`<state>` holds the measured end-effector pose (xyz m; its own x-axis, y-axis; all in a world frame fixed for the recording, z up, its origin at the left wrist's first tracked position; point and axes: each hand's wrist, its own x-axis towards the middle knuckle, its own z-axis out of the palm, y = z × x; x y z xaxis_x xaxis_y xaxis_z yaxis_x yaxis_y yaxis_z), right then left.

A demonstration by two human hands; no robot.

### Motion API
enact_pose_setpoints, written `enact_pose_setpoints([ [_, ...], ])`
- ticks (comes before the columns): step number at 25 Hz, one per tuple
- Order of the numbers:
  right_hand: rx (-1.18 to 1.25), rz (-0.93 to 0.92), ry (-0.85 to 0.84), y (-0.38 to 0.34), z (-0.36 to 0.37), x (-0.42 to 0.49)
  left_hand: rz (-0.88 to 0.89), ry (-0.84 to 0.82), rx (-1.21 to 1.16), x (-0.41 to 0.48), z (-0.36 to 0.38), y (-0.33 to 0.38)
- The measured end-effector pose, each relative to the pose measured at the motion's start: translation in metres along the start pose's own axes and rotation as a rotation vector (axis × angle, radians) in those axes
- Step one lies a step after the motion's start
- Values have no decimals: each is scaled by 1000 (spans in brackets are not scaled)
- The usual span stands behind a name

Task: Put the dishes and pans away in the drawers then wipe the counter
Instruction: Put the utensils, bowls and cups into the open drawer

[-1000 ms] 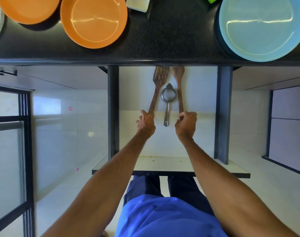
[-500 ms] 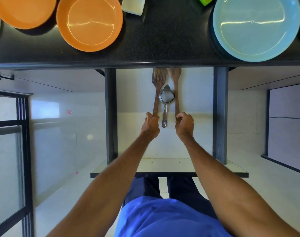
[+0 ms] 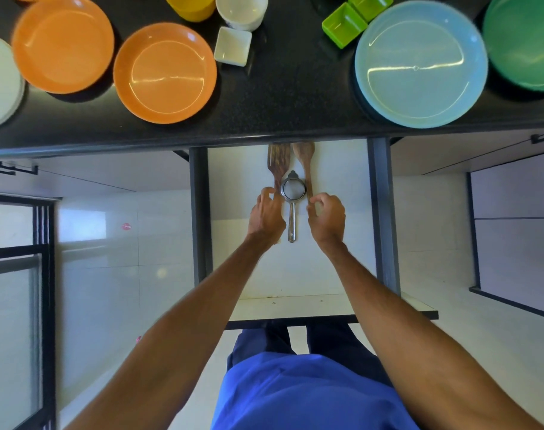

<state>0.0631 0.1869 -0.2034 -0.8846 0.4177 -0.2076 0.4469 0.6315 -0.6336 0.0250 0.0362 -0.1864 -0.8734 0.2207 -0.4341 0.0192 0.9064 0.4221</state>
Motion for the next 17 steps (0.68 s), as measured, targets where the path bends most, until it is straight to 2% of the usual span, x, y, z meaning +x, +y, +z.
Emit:
enact_pose_setpoints([
  [6, 219, -207, 159, -58, -29, 21, 267, 268, -64, 11, -63, 27],
  [10, 245, -325, 220, -93, -46, 49, 429, 382, 1, 37, -114, 39],
  [13, 185, -382, 262, -112, -58, 79, 376, 365, 20, 64, -146, 43],
  [17, 90, -365, 216, -127, -68, 119, 250, 212, 32, 101, -164, 50],
])
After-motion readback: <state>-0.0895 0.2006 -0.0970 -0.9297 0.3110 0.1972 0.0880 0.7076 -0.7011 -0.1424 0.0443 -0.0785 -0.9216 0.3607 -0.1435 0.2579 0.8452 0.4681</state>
